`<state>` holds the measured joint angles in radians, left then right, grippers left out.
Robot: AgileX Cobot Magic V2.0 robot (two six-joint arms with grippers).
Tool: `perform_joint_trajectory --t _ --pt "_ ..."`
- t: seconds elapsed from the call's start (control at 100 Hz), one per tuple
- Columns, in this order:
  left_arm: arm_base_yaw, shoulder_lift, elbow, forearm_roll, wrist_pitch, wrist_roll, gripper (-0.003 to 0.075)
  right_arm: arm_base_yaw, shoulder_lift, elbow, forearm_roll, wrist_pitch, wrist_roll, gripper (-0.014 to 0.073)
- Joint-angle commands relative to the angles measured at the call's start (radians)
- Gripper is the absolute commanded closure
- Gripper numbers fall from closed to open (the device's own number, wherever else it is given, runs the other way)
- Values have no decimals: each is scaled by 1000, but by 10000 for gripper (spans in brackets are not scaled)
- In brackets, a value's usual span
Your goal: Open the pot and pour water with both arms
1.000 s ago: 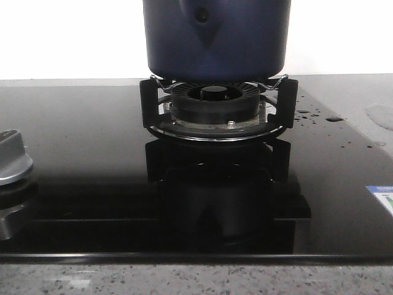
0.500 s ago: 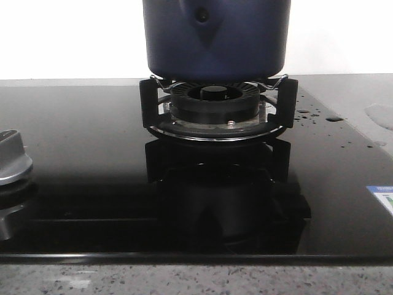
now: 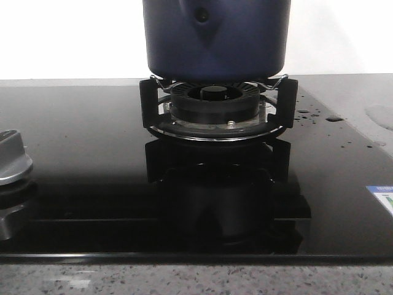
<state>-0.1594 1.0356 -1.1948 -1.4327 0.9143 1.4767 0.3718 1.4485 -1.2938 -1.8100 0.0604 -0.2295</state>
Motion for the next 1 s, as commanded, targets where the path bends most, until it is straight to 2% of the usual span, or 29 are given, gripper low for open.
perform_joint_trajectory --t 0.0,0.09,0.22,0.3,0.4,0.47,0.54,0.66,0.77,0.86,0.99 --pt "3 -20 -31 -83 -23 -9 481 7 -36 -56 -72 18 -14 337" --pt "3 -20 -31 -83 -23 -9 481 16 -36 -64 -54 -7 64 337" --pt "3 -20 -31 -83 -28 -9 481 24 -36 -64 73 -24 333 337" --pt "3 -20 -31 -83 -34 -9 481 37 -42 -64 176 14 508 337" --pt "-7 -20 -26 -85 -53 -9 481 46 -66 -64 320 135 695 337" --pt "-25 -15 -22 -87 -78 -9 481 44 -96 -62 441 202 759 337" --pt "-44 5 -22 -95 -83 -4 481 20 -140 -43 548 215 765 337" --pt "-81 55 -22 -117 -85 14 481 -57 -240 52 641 163 765 337" --pt "-109 105 -22 -122 -85 19 481 -168 -335 190 702 107 795 337" --pt "-129 144 -22 -139 -85 24 481 -279 -406 327 714 46 889 337" --pt "-161 195 -22 -190 -65 101 481 -436 -467 538 714 -120 1027 337"
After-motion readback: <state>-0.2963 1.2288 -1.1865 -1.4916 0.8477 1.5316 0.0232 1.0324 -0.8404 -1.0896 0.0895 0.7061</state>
